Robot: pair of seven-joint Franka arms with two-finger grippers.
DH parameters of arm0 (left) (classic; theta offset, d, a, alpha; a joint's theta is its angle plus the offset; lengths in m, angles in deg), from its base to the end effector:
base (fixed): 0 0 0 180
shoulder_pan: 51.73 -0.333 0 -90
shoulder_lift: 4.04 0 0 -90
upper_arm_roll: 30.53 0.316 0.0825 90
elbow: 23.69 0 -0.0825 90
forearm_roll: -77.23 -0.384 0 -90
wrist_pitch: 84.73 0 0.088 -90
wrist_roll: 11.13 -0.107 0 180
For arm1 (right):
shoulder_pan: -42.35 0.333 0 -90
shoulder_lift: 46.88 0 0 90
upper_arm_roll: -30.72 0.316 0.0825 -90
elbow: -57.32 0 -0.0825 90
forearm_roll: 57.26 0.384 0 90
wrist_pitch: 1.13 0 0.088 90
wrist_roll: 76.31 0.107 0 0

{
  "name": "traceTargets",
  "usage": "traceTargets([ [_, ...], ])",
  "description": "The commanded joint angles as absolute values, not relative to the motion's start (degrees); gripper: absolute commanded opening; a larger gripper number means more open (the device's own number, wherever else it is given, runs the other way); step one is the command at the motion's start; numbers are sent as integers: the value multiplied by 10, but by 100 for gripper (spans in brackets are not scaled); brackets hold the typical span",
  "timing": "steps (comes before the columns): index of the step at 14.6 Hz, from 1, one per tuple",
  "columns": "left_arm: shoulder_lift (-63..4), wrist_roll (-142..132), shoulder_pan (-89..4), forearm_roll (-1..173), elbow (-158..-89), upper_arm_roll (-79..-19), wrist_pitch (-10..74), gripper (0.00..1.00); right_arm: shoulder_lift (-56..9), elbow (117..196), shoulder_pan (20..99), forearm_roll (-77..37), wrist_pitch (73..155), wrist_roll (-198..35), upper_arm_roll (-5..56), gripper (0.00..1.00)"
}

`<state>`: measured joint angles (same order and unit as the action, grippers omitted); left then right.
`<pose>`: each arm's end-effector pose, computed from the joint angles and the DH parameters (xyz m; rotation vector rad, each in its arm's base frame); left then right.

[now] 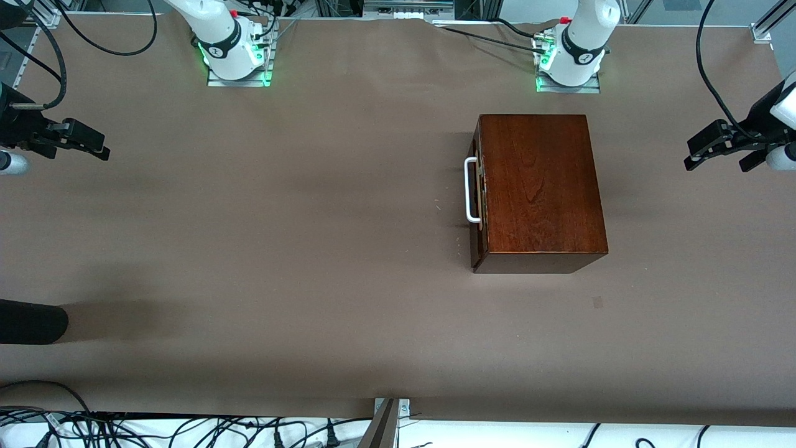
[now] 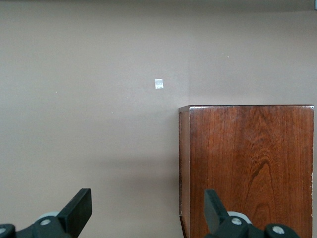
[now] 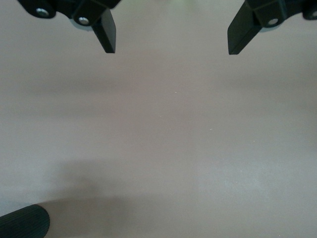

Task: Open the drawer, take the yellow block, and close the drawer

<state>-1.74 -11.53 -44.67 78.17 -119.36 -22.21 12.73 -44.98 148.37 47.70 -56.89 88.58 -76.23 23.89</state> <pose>0.5533 0.0122 0.6112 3.1184 0.0260 0.1112 0.5623 -0.0128 0.5970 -3.1369 0.0430 0.0883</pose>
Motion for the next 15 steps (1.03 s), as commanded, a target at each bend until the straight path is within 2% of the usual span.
traceTargets([
  [1,-29,-128,-454,796,-1176,-224,118,100,-450,1482,473,-560,888,-759,241,100],
  [15,-44,-122,-443,793,-1165,-231,107,100,-450,1481,473,-562,889,-759,241,100],
])
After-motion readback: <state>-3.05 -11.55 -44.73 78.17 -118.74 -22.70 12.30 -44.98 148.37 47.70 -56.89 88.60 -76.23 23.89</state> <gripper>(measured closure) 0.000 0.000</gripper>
